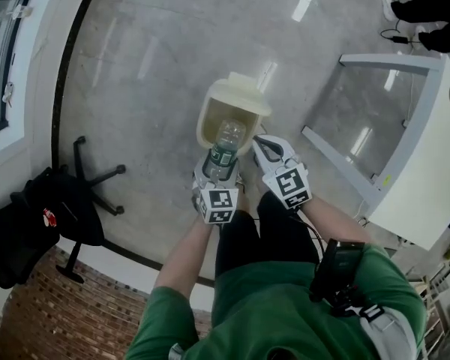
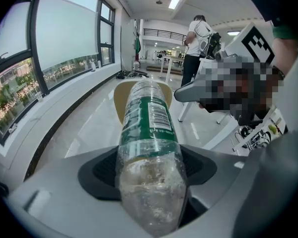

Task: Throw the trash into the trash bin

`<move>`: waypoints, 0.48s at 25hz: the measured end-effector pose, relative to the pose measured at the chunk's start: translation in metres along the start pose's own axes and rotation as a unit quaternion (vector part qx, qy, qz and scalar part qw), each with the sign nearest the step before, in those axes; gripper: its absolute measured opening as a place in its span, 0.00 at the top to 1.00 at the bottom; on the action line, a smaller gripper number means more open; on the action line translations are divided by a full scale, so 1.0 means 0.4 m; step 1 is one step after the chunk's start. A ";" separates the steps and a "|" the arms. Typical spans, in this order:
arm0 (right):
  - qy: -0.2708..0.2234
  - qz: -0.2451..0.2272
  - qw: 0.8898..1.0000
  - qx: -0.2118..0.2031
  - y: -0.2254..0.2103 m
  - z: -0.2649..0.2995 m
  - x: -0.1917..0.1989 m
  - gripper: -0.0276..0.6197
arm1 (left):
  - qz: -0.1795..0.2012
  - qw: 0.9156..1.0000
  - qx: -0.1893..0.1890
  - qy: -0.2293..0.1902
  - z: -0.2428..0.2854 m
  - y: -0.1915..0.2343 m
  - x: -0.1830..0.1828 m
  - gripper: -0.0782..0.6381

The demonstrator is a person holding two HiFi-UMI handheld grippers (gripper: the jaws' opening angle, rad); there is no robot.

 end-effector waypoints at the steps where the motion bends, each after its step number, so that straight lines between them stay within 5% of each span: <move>1: 0.004 0.000 1.000 -0.001 -0.008 0.015 0.014 0.95 | 0.001 1.000 0.000 0.006 0.022 0.002 0.009 0.42; 12: 0.042 0.003 0.999 -0.008 -0.072 0.145 0.143 0.95 | 0.038 0.996 0.005 0.075 0.238 0.022 0.094 0.42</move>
Point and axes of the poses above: the fingertips, and each gripper's own axes: z forward along the fingers, y to its left, x out of its underside, the point moved 8 cm from there along -z, backward along the fingers, and after that the axes turned 1 degree about x, right-handed, at the moved point
